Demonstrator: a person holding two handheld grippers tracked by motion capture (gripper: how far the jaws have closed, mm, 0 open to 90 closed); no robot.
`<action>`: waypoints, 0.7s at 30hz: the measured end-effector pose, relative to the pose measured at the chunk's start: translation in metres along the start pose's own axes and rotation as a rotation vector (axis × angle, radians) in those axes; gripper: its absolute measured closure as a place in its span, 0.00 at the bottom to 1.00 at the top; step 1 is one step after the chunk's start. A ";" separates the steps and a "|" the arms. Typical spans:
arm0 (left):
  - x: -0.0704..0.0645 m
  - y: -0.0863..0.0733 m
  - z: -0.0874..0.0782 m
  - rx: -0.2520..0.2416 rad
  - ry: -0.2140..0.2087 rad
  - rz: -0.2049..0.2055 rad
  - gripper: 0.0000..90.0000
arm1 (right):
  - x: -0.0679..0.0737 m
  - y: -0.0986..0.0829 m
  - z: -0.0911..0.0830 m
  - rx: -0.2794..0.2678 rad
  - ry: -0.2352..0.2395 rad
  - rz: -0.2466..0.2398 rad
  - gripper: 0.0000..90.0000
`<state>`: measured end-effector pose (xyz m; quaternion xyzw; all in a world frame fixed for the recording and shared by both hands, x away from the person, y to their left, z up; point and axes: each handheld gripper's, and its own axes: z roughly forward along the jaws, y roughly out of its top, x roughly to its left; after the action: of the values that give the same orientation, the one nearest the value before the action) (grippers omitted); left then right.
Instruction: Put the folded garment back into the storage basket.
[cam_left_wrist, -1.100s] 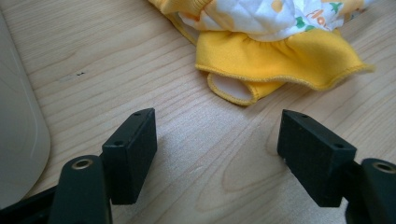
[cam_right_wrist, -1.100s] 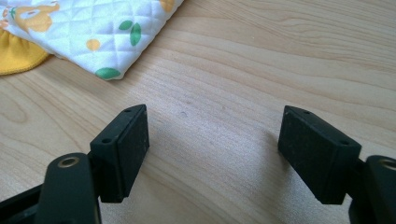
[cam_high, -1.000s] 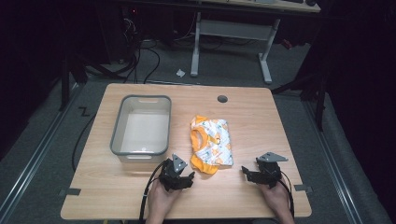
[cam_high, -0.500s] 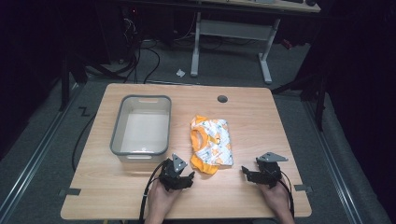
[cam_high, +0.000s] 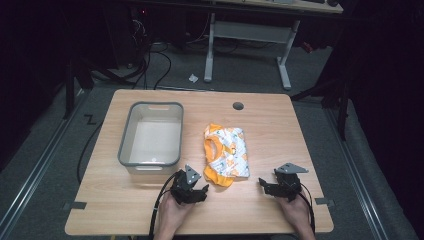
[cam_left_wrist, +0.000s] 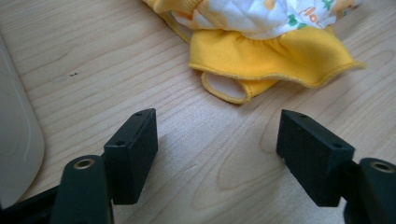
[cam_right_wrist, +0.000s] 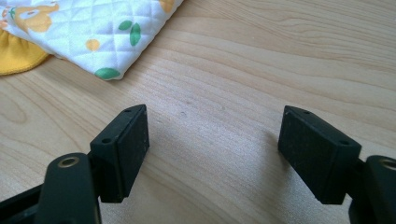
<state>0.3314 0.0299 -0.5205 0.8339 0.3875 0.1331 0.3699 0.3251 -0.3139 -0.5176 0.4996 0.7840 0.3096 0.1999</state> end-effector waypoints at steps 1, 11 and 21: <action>0.000 0.000 0.000 0.000 0.000 0.000 0.36 | 0.000 0.000 0.000 0.000 0.000 0.000 0.28; 0.000 0.006 -0.012 -0.037 -0.016 -0.009 0.38 | 0.000 0.000 0.000 -0.001 0.000 -0.001 0.28; -0.003 0.016 -0.014 -0.042 -0.026 0.003 0.38 | 0.000 0.000 0.000 0.000 0.001 -0.001 0.28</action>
<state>0.3306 0.0278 -0.4990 0.8283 0.3785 0.1311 0.3918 0.3252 -0.3139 -0.5176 0.4992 0.7842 0.3098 0.1998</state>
